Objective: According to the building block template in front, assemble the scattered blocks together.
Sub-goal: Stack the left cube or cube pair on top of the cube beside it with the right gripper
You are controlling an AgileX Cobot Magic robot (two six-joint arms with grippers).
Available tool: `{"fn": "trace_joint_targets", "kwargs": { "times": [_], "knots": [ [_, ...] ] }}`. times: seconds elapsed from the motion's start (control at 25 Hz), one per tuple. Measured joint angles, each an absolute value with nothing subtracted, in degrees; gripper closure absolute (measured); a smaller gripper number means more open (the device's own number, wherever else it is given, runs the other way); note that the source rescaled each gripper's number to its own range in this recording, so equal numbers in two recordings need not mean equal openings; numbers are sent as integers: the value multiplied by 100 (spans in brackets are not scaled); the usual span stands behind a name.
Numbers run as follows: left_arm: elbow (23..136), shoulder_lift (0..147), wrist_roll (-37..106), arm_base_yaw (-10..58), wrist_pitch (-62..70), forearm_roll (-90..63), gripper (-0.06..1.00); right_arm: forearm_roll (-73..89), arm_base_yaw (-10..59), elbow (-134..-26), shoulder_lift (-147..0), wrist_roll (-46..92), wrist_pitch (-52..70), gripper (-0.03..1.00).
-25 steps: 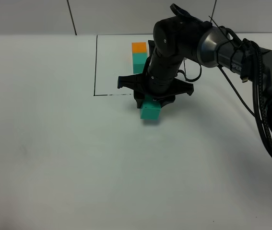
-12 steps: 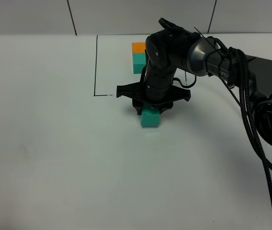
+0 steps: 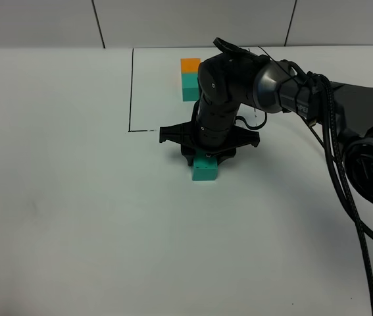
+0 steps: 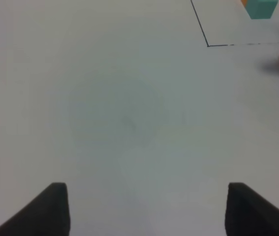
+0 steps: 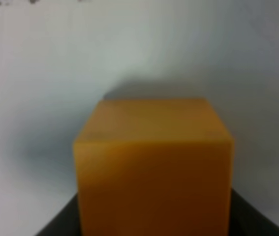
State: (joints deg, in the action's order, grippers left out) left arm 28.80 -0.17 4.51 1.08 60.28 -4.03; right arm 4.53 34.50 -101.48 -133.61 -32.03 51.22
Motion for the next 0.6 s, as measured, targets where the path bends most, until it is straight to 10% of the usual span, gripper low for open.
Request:
{"fn": "trace_joint_targets", "kwargs": {
  "times": [0.28, 0.6],
  "knots": [
    [2880, -17, 451, 108, 6028, -403, 53, 471, 3450, -10122, -13350, -2972, 5090, 93],
    [2880, -17, 451, 108, 6028, -403, 53, 543, 3467, -10116, -13265, -2917, 4953, 5]
  ]
}}
